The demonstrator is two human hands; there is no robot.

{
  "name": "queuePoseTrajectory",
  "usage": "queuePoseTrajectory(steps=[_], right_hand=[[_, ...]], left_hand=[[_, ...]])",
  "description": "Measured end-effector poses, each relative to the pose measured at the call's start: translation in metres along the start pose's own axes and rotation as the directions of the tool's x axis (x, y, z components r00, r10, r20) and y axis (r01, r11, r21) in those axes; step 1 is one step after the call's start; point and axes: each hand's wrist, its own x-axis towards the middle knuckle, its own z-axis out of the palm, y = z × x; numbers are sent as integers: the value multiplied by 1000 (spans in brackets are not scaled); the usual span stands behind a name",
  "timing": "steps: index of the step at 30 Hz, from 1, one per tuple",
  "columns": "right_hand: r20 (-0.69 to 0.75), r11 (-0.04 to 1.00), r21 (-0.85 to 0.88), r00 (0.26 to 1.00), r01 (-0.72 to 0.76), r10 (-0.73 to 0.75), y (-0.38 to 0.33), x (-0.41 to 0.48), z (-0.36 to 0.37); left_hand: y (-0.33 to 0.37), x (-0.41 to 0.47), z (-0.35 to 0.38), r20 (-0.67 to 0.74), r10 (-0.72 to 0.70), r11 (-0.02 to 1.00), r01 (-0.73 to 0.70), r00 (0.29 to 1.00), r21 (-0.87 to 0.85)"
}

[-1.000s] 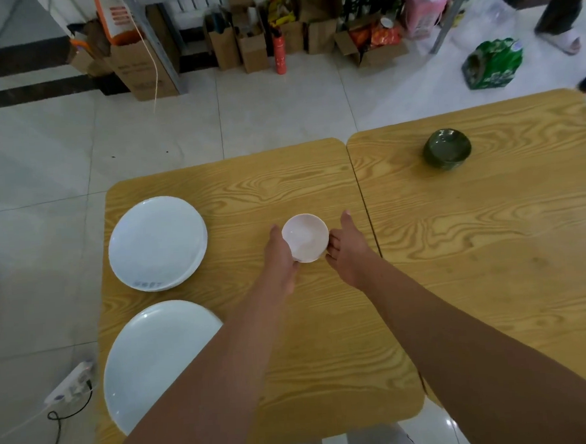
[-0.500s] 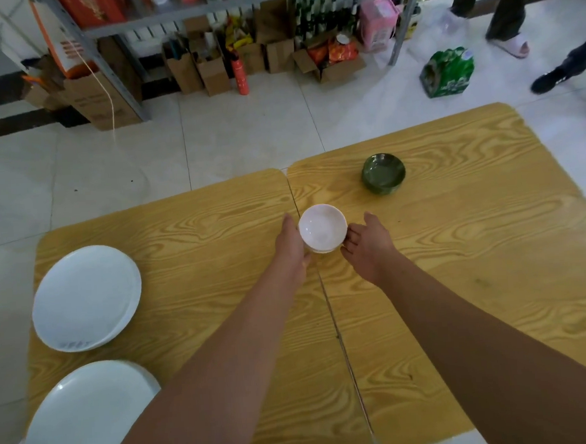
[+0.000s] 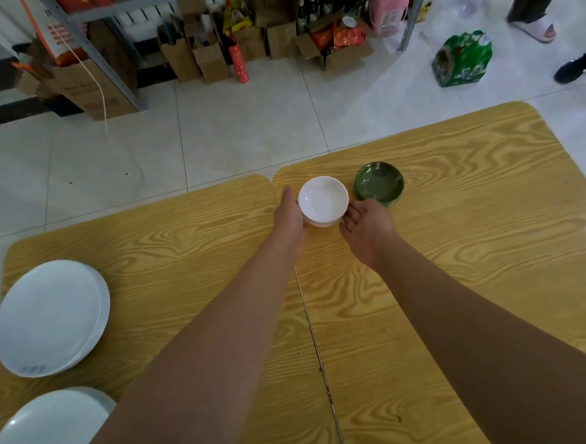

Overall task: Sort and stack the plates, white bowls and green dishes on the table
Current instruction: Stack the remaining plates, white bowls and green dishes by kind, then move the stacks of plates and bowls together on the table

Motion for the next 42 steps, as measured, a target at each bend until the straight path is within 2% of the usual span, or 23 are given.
queuePoseTrajectory(steps=[8, 26, 35, 38, 42], right_hand=[[22, 1000, 16, 1000, 15, -15, -7, 4, -5], [-35, 994, 62, 996, 89, -87, -47, 14, -38], [-93, 999, -13, 995, 34, -35, -8, -18, -34], [-52, 999, -47, 998, 21, -24, 18, -39, -20], [44, 994, -108, 999, 5, 0, 71, -75, 9]], left_hand=[[6, 14, 18, 18, 46, 998, -47, 999, 33], [5, 15, 71, 130, 51, 995, -62, 990, 81], [-4, -17, 28, 87, -1, 995, -7, 996, 95], [-9, -39, -4, 96, 6, 998, -12, 995, 55], [-17, -73, -74, 37, 2, 1000, -3, 999, 30]])
